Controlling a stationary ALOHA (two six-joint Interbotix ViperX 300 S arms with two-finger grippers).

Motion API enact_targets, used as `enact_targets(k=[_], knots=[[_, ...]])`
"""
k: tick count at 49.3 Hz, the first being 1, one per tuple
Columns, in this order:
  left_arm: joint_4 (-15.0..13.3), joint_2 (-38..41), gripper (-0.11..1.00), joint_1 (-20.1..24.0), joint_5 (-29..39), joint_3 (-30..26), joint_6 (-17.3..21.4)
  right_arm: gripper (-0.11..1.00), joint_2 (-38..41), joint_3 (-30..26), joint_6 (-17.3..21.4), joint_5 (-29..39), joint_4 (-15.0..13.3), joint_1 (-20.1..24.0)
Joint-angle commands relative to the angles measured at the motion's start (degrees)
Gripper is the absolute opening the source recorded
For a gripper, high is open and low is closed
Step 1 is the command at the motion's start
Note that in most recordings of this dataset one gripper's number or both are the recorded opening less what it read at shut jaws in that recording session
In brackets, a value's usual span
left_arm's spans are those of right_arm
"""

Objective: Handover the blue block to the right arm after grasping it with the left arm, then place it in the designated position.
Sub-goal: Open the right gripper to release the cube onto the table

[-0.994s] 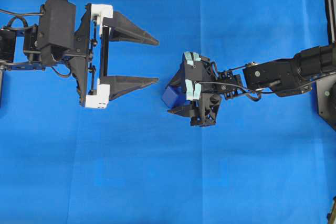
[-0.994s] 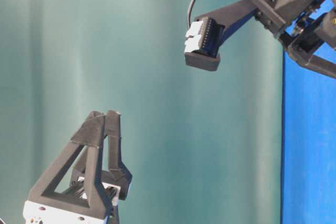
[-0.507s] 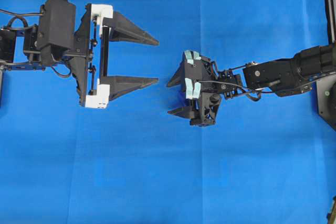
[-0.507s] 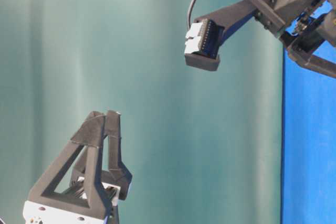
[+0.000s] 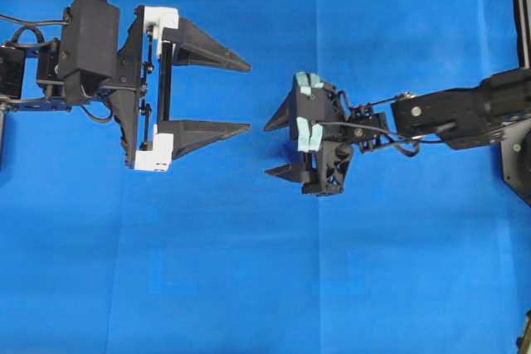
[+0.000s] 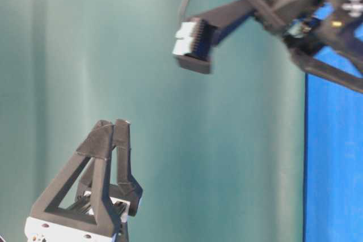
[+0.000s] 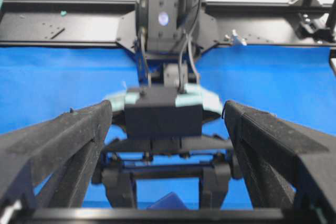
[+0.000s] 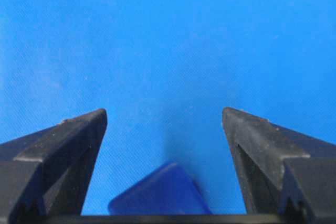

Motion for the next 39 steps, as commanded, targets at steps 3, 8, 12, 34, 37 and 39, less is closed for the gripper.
enact_targets(k=[3,8,12,34,37,39], knots=[[0.09,-1.05,0.91,-0.18,-0.35,-1.14,0.09,0.8,-6.42,-0.44,-0.09,4.31,-0.09,0.0],[0.09,-0.97,0.91,-0.09,-0.26,-1.23,0.26,0.8,-11.07,-0.26,-0.18,8.09,-0.09,0.0],[0.09,-0.97,0.91,-0.18,-0.26,-1.32,0.26,0.8,-14.94,0.09,-0.18,10.55,-0.18,0.09],[0.09,-0.7,0.91,-0.09,-0.35,-1.67,0.0,0.8,-34.37,3.78,-0.26,18.98,-0.26,0.0],[0.0,-0.7,0.91,-0.18,-0.35,-1.67,0.0,0.8,-36.47,4.31,-0.26,19.78,-0.35,0.0],[0.09,-0.62,0.91,-0.18,-0.35,-1.67,0.0,0.8,-37.79,4.66,-0.26,20.21,-0.35,0.0]])
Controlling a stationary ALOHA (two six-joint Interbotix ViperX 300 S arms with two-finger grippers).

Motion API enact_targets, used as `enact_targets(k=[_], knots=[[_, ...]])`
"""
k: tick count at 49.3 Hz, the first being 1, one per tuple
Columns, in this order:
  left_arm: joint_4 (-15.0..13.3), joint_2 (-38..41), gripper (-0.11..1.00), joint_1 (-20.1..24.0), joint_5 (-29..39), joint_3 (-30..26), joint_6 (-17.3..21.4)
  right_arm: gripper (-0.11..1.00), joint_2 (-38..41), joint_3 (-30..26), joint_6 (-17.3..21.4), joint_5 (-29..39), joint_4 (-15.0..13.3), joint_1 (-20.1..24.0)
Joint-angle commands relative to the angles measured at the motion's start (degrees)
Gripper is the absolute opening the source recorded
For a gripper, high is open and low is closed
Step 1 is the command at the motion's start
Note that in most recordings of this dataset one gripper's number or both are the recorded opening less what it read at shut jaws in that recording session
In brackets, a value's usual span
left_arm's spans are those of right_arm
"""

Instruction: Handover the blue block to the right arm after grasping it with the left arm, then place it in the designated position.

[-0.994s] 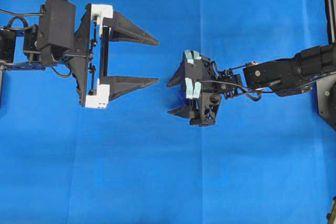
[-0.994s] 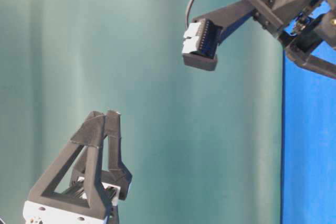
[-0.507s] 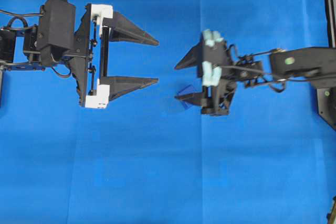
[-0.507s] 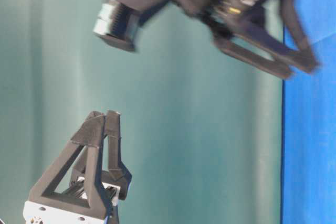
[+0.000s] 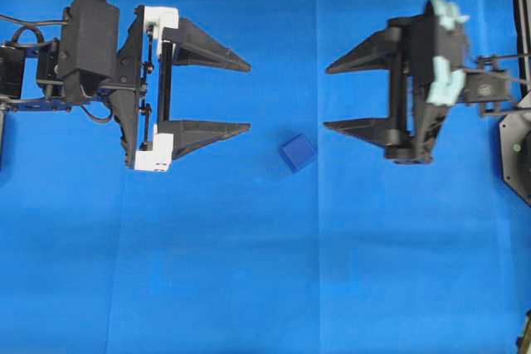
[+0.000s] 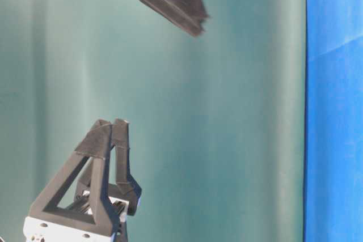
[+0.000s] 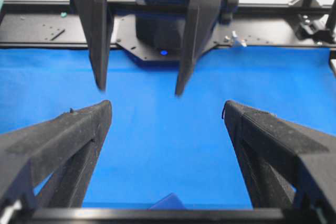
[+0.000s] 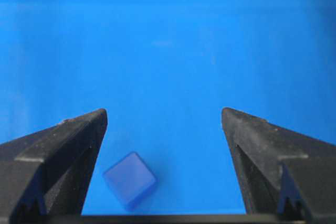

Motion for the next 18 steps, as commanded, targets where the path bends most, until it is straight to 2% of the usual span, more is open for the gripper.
enact_targets(k=[1,8,18], knots=[[0.09,-0.7,0.91,-0.09,-0.35,-1.58,0.0,0.8,-3.43,0.0,0.09,0.7,-0.18,0.0],[0.09,-0.62,0.91,-0.09,-0.35,-1.58,0.0,0.8,-5.98,0.79,0.09,0.97,-0.09,0.09],[0.09,-0.7,0.91,-0.09,-0.35,-1.49,0.0,0.8,-5.71,0.7,0.09,0.79,-0.09,0.09]])
